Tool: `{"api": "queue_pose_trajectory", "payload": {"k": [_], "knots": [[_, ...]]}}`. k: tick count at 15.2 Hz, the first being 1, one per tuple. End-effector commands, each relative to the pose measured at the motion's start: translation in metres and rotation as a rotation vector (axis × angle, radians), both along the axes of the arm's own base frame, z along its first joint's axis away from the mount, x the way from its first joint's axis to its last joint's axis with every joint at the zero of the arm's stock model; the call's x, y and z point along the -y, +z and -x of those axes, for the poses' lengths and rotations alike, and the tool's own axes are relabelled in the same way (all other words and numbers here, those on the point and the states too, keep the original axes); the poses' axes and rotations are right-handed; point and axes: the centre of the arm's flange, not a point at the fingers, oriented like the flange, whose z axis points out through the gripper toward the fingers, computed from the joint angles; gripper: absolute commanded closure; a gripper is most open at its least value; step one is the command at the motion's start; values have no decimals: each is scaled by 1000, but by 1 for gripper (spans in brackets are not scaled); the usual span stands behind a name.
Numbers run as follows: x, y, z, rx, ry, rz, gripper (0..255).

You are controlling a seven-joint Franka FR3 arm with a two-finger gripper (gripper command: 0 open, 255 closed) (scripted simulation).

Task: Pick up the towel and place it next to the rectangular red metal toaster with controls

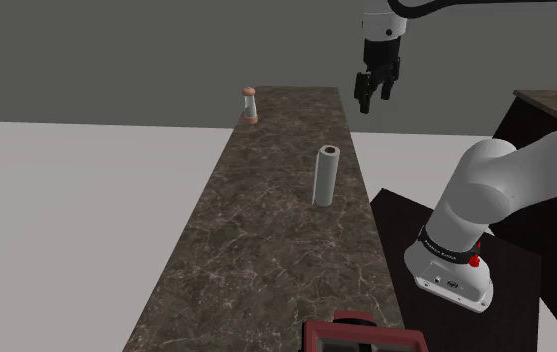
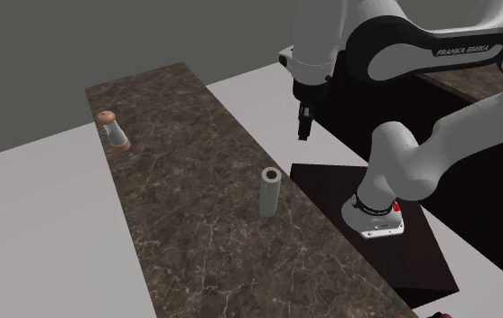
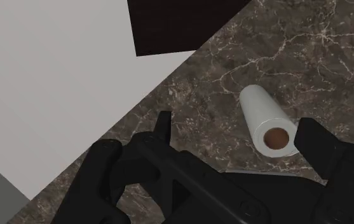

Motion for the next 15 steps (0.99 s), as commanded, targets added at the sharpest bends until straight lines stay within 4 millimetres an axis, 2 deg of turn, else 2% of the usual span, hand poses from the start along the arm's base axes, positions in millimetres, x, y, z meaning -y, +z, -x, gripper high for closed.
{"api": "queue_pose_trajectory", "payload": {"k": [1,6,12,15], "knots": [[0,0,0,0,0,0,0],[-9,-54,-29,-2,155,-74,0],[-32,-118,-61,-4,340,-163,0],[-36,-138,-65,-5,367,-176,0]]}}
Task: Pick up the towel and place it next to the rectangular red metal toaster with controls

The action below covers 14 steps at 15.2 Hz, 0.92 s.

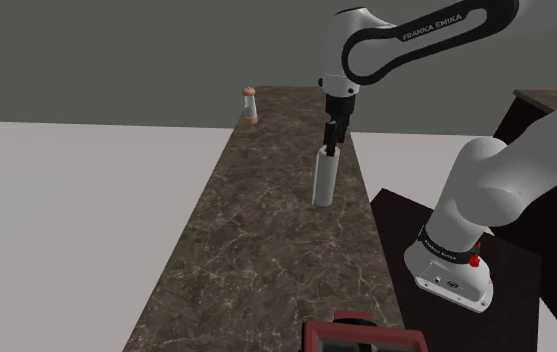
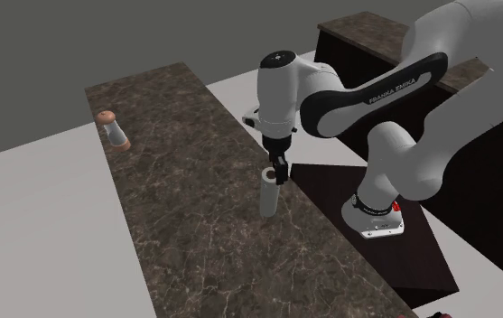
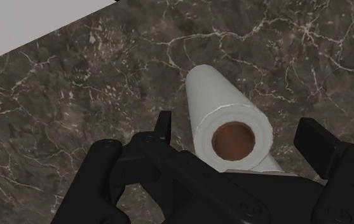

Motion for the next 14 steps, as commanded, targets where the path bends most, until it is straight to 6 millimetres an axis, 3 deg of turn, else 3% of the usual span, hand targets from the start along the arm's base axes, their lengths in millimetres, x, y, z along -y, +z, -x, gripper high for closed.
{"api": "queue_pose_trajectory", "payload": {"k": [1,6,14], "knots": [[-3,-12,1,1,8,-4,0],[-4,-36,2,1,8,-4,0],[-4,-36,2,1,8,-4,0]]}}
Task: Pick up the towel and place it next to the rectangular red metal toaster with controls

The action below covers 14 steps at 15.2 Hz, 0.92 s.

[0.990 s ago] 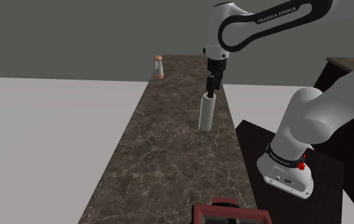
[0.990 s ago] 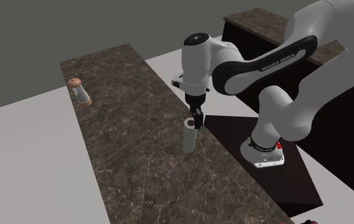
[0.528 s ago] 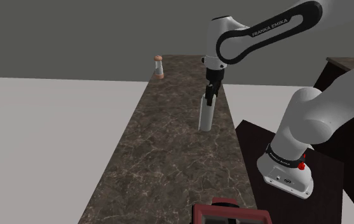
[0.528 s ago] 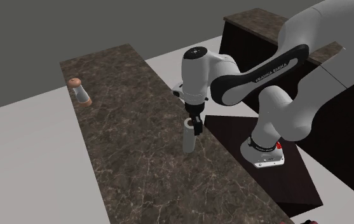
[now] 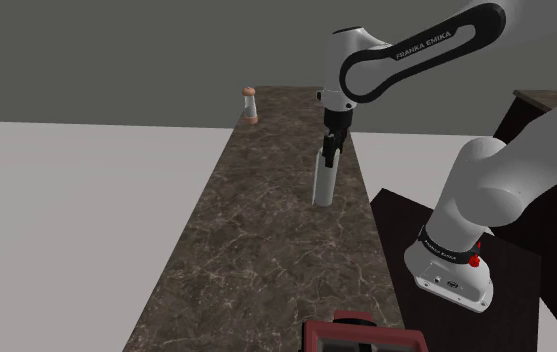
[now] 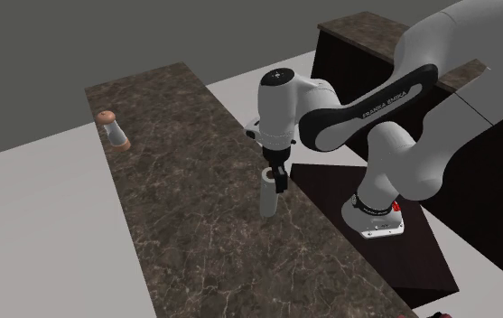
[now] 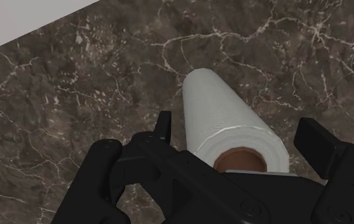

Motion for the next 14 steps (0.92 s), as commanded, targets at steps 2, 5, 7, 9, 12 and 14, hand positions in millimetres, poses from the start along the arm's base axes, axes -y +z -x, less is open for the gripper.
{"api": "queue_pose_trajectory", "payload": {"k": [2,5,7,9,12,14], "knots": [[0,0,0,0,0,0,255],[0,0,0,0,0,0,255],[0,0,0,0,0,0,255],[0,0,0,0,0,0,255],[0,11,0,0,0,0,255],[0,21,0,0,0,0,255]]}}
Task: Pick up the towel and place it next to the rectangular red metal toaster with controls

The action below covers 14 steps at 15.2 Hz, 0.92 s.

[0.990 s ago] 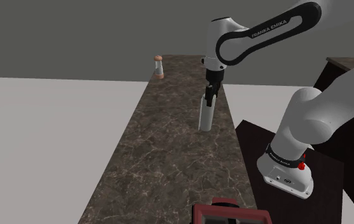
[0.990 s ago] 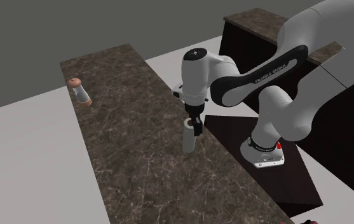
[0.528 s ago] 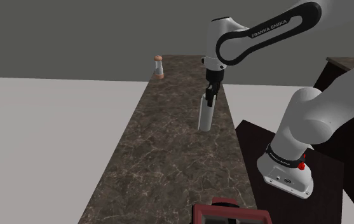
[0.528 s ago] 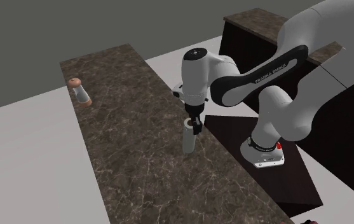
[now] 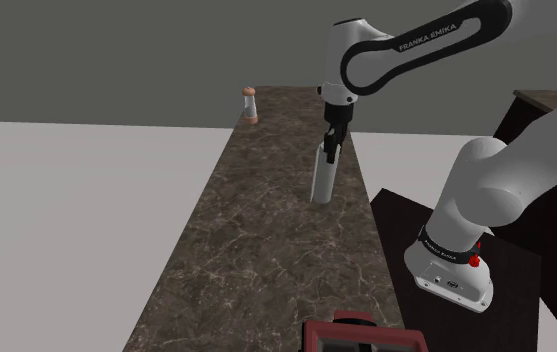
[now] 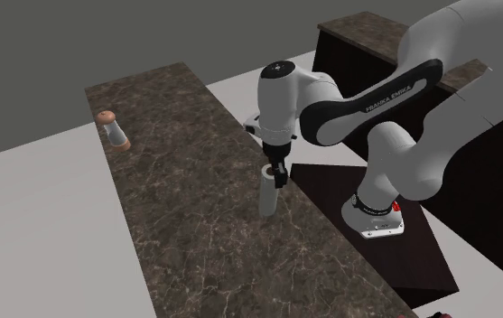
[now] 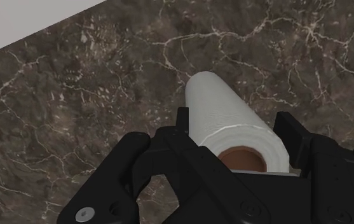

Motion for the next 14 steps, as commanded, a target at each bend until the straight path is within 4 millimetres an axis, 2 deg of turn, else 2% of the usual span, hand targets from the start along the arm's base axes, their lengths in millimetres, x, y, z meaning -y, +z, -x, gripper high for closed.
{"api": "queue_pose_trajectory", "payload": {"k": [1,14], "knots": [[-1,10,1,0,0,0,255],[-1,79,1,0,0,0,255]]}}
